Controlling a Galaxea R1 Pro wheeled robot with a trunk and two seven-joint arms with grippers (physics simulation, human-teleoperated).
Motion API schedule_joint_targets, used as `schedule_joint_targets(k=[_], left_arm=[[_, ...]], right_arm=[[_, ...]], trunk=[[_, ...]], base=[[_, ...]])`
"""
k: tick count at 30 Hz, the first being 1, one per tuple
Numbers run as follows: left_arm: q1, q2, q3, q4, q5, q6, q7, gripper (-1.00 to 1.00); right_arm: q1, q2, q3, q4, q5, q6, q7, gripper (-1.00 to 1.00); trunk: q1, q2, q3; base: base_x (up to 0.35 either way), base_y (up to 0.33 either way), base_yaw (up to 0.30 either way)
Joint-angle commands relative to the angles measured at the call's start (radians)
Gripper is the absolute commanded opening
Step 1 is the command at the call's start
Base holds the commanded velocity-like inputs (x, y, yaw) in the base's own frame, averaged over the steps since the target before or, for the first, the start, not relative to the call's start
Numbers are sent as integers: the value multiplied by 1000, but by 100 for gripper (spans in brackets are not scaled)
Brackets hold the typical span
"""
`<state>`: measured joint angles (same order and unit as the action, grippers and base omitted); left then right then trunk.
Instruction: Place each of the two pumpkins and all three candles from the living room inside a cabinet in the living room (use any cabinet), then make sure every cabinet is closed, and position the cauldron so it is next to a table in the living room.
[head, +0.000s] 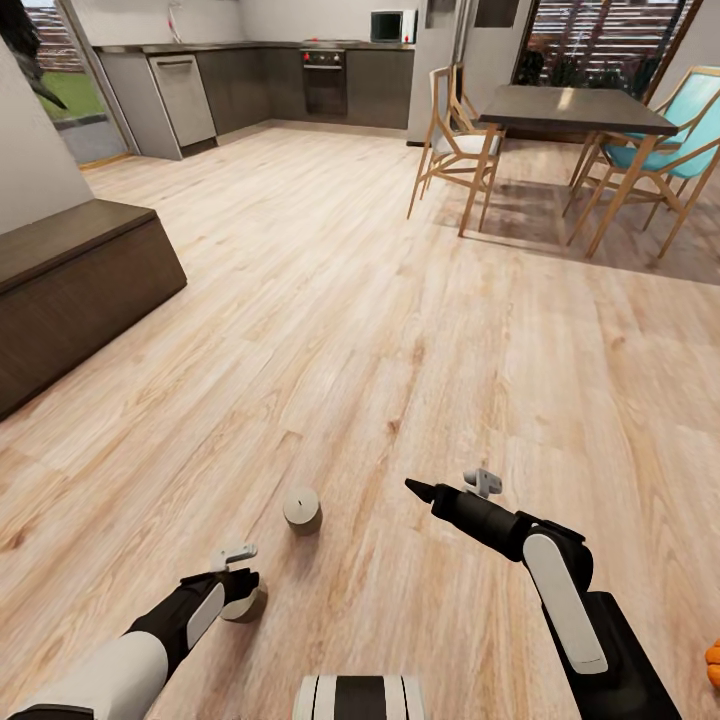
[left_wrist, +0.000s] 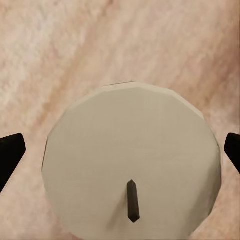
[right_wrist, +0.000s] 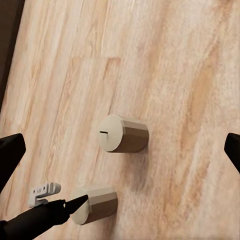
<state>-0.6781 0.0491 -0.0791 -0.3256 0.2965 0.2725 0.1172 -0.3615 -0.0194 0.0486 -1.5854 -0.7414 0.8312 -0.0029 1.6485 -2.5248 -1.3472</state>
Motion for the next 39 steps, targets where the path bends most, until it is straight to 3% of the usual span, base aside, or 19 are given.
schedule_joint_targets(k=[1, 39], left_arm=[[0, 1, -8, -2, 10, 5, 7, 100], [0, -3, -8, 0, 10, 14, 7, 100]], right_arm=[[0, -1, 1, -1, 0, 3, -1, 100], [0, -1, 1, 0, 0, 3, 0, 100]], trunk=[[0, 0, -1], [2, -1, -16]], base=[[0, 0, 0], [0, 0, 0]])
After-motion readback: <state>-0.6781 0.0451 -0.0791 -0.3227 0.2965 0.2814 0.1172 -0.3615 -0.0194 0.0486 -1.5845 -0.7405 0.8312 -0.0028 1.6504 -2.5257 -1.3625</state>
